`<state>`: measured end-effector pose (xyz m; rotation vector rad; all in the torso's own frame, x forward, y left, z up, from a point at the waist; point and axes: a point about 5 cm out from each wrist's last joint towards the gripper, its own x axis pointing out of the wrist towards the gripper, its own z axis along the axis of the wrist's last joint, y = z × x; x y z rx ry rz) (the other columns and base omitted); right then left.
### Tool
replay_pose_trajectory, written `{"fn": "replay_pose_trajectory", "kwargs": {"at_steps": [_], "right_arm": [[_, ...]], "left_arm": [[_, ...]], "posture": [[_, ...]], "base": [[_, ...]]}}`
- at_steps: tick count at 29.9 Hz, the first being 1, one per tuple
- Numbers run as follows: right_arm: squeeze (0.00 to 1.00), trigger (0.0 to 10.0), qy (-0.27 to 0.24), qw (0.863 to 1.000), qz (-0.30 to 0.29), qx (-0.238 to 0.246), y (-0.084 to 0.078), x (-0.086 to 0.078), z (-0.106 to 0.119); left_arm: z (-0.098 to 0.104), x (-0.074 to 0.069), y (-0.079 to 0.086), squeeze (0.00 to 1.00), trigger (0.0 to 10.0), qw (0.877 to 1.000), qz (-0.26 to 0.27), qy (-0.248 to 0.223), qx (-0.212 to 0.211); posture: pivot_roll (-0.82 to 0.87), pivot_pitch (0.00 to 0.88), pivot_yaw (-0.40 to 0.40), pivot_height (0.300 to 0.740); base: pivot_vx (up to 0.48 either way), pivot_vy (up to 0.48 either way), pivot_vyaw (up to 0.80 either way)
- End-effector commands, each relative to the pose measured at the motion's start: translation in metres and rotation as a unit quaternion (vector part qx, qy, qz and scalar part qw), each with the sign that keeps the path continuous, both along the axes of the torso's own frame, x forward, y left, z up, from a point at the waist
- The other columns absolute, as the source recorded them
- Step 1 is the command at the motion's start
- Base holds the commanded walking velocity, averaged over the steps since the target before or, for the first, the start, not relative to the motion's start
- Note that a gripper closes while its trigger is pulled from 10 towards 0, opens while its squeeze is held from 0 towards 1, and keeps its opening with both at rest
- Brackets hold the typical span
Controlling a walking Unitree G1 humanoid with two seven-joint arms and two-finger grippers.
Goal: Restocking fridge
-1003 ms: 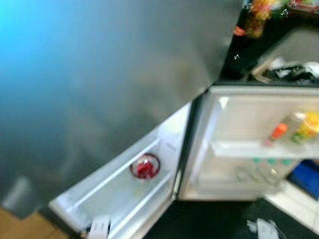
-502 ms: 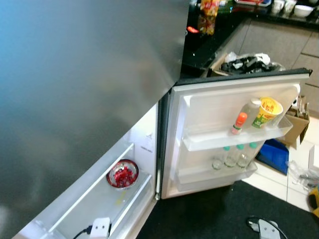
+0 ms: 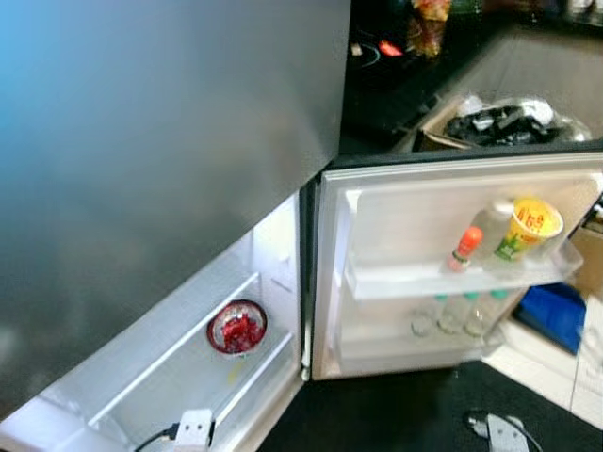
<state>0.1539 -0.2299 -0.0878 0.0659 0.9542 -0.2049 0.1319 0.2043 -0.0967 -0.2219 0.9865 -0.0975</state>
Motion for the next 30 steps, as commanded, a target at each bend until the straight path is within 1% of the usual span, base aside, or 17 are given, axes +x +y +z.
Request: {"fn": "replay_pose_trajectory", "kwargs": {"at_steps": [1, 5, 14, 20, 24, 30], "right_arm": [[0.0, 10.0, 0.012, 1.0, 0.002, 0.0, -0.001, -0.008, -0.003], [0.0, 10.0, 0.01, 1.0, 0.017, 0.005, 0.003, -0.007, -0.003], [0.0, 10.0, 0.007, 0.999, 0.031, 0.01, 0.006, -0.005, -0.003], [0.0, 10.0, -0.01, 0.998, 0.035, 0.041, 0.009, -0.003, -0.002], [0.0, 10.0, -0.011, 0.997, 0.05, 0.049, 0.011, -0.004, -0.002], [0.0, 10.0, -0.011, 0.997, 0.053, 0.053, 0.012, -0.004, -0.002]], "left_arm": [[-0.002, -0.005, -0.002, 0.0, 10.0, 1.0, -0.003, 0.01, -0.003], [-0.002, -0.006, -0.002, 0.0, 10.0, 1.0, -0.002, 0.011, -0.004], [-0.003, -0.007, -0.003, 0.0, 10.0, 1.0, 0.0, 0.013, -0.006], [-0.003, -0.006, -0.004, 0.0, 10.0, 1.0, 0.0, 0.012, -0.007], [-0.003, -0.007, -0.004, 0.0, 10.0, 1.0, -0.001, 0.012, -0.007], [-0.003, -0.007, -0.004, 0.0, 10.0, 1.0, -0.002, 0.013, -0.007]], "posture": [[-0.03, 0.071, 0.003, 0.74], [-0.03, 0.073, 0.001, 0.74], [-0.03, 0.075, -0.001, 0.74], [-0.03, 0.074, -0.003, 0.74], [-0.03, 0.073, -0.002, 0.74], [-0.03, 0.074, -0.001, 0.74]], "base": [[0.0, -0.458, 0.0], [0.0, -0.458, 0.0], [0.0, -0.458, 0.0], [0.0, -0.458, 0.0], [0.0, -0.458, 0.8], [0.0, -0.458, 0.8]]}}
